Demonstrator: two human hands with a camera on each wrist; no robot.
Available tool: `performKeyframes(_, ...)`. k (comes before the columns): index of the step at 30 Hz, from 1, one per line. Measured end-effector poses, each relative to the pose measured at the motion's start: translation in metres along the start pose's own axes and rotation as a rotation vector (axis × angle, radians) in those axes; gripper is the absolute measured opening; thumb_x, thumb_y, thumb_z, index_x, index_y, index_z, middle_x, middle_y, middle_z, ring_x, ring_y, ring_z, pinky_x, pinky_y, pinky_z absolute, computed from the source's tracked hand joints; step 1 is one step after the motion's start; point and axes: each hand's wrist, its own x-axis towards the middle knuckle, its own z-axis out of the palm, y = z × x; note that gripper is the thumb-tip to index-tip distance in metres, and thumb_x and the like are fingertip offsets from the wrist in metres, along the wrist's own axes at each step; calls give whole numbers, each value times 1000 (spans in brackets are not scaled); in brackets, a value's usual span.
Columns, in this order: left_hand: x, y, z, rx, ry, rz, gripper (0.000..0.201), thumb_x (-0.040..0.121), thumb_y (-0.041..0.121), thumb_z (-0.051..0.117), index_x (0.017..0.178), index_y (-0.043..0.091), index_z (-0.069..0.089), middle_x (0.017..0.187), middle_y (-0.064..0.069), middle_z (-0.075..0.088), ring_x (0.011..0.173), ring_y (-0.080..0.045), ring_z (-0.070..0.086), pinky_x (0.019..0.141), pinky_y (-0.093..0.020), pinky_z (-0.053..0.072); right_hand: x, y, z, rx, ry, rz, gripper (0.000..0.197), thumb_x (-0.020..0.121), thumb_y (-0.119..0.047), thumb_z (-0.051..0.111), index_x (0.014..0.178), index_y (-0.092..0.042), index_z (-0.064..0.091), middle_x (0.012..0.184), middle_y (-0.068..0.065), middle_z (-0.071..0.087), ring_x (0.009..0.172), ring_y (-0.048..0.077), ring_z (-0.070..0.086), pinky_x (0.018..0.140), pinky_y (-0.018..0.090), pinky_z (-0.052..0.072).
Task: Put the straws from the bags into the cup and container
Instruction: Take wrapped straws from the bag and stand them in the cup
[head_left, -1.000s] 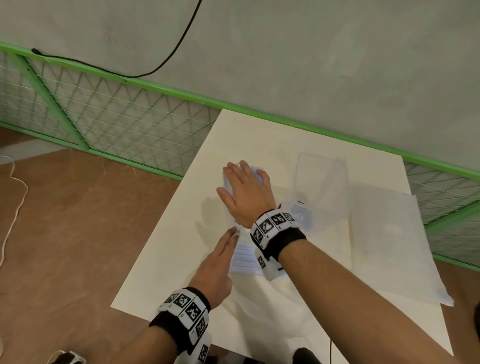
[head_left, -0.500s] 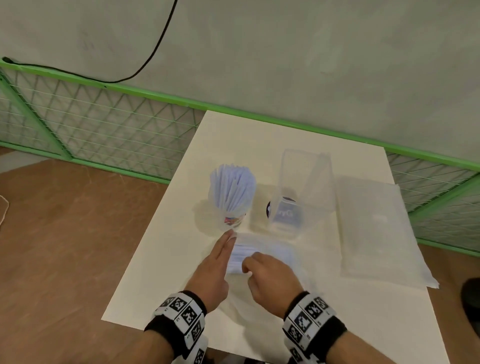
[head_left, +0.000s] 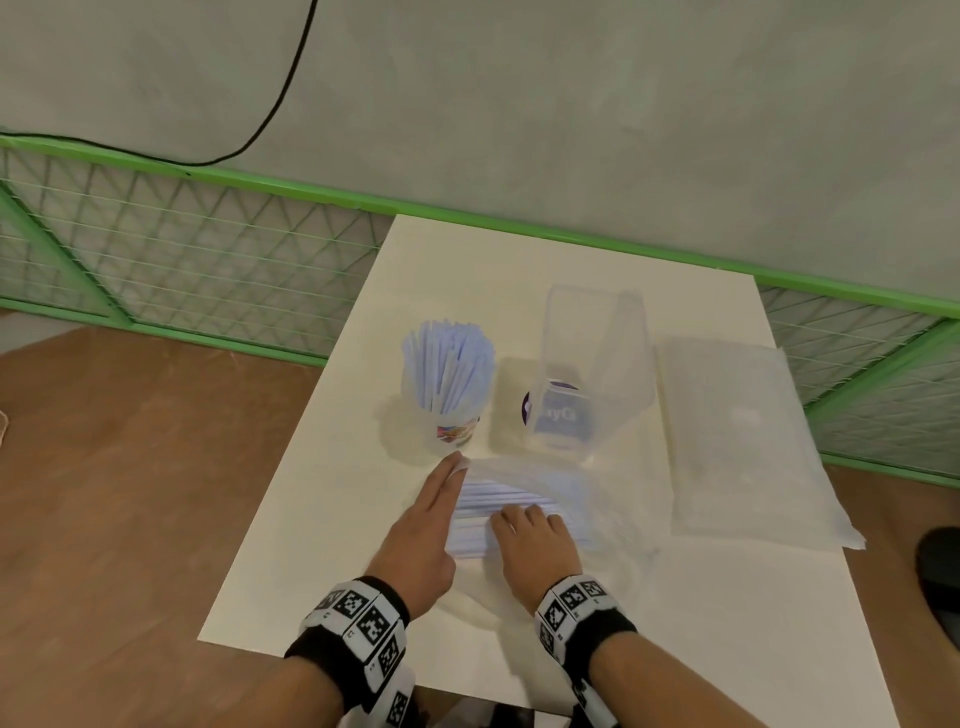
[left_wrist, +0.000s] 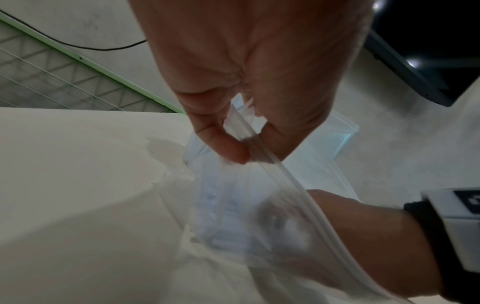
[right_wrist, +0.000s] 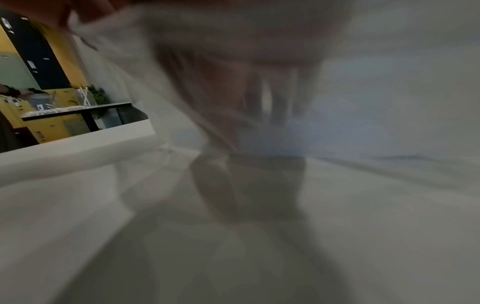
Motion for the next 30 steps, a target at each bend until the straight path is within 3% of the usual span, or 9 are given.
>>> performKeyframes(4,-1,-1,0,-2,5,-15,105,70,-18,46,156,30,8,157,30,-9,134,-6,39,96,-25,48,3,2,2,-17,-14,-5,37,97,-10,37,132,-11,47,136,9,48,124,32,45,103,44,35)
performKeyframes(8,-2,-2,-1,-5,-7,-44,105,70,-17,46,155,32,8,156,33,-10,121,-8,48,89,-21,49,5,3,0,-52,-53,-13,33,97,-11,37,126,-11,52,131,10,52,122,32,46,103,44,33)
performKeyframes(11,-2,-3,-1,-6,-9,-53,106,69,-17,46,155,33,8,155,34,-10,111,-11,52,85,-24,51,7,2,-3,-42,-110,7,34,94,-14,41,125,-12,54,130,9,54,122,31,46,103,43,33)
performKeyframes(17,-3,-1,-1,-14,-14,-63,104,70,-17,45,155,32,10,155,34,-9,104,-9,50,86,-24,50,11,0,-13,-63,-211,-7,32,88,-22,51,118,-12,57,120,10,59,116,30,51,101,44,33)
performKeyframes(21,-4,-1,-1,3,-11,-65,104,70,-16,45,154,32,11,156,33,-9,103,-12,53,84,-26,51,9,-2,-11,-39,-187,-33,34,90,-22,50,122,-13,53,117,10,62,111,31,56,101,43,34)
performKeyframes(26,-5,-2,-1,5,-2,-61,104,69,-17,45,155,31,10,157,32,-9,111,-12,53,87,-29,51,2,-1,-10,-30,-150,-76,38,93,-31,46,126,-15,56,124,8,59,118,30,51,101,43,33)
performKeyframes(30,-5,-4,-2,3,5,-57,105,69,-18,44,155,32,10,156,33,-9,106,-11,54,85,-30,52,-5,3,-11,111,-86,-22,41,91,-37,42,127,-17,46,117,4,64,109,28,58,97,41,36)
